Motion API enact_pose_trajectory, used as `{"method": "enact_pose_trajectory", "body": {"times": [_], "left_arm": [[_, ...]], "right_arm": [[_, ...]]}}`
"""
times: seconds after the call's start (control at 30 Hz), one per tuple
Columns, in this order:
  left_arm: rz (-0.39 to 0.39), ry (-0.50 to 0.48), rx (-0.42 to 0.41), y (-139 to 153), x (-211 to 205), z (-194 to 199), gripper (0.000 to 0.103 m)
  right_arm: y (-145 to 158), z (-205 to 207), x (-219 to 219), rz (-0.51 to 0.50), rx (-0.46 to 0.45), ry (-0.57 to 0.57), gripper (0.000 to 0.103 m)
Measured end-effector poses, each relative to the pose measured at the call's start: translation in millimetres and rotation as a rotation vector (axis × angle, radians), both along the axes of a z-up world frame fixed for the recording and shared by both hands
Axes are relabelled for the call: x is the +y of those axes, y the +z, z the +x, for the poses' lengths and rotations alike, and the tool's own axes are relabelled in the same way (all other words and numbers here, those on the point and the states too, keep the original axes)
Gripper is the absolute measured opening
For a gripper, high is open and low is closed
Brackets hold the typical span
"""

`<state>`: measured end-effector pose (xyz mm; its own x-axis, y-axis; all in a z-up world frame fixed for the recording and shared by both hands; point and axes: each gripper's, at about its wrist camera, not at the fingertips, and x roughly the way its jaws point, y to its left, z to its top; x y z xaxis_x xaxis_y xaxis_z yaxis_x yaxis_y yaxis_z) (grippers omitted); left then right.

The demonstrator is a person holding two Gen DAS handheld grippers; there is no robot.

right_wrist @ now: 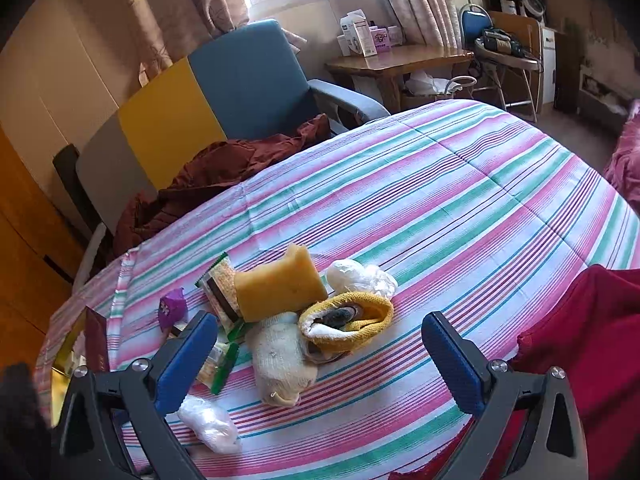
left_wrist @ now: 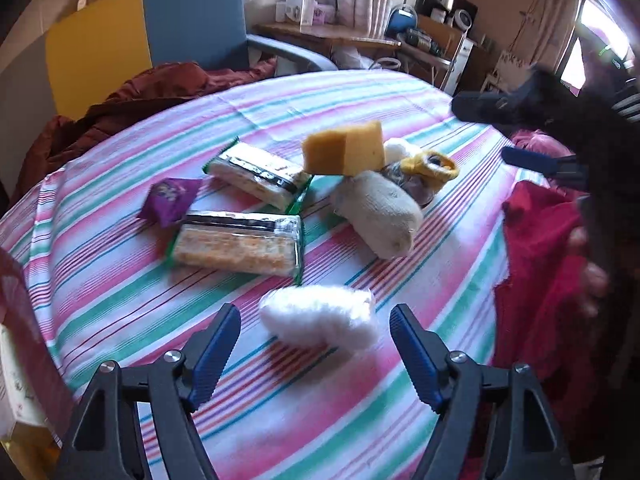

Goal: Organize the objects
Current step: 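Grasp the white plastic bag with left while right grasps the knit sock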

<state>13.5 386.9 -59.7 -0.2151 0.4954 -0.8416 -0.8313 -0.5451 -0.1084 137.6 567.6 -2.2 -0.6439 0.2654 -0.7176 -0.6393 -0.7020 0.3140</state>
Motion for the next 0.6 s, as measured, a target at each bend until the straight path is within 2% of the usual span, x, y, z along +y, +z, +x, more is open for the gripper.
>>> {"method": "enact_pose_trajectory", "body": {"times": [0.13,0.2,0.27,0.33,0.47,0.6], "left_arm": [[-0.058,0.002,0.0,-19.6,16.3,-6.9,0.078],[-0.058,0.008,-0.024,-27.6,15.9,-10.8,0.068],[-0.047,0.023,-0.073,-35.7,10.9,-16.9,0.047],[-0.033,0.022,-0.058,-36.3,4.8,-19.0,0.04],[0.003,0.03,-0.063,-36.5,-12.8,-21.7,0.039],[0.023,0.04,-0.029,-35.7,-29.9,-18.6,0.039]], "right_arm": [[-2.5,-0.6,2.2,-0.038,0.016,0.017,0.103],[-4.8,-3.7,0.1,-0.065,0.024,0.05,0.103],[-6.9,-8.1,-4.4,-0.077,0.019,0.092,0.103],[-11.3,-14.5,-9.5,-0.103,0.009,0.141,0.102],[-29.7,-33.0,-25.6,-0.145,-0.069,0.24,0.099],[-45.4,-41.5,-31.5,-0.152,-0.128,0.25,0.099]]}}
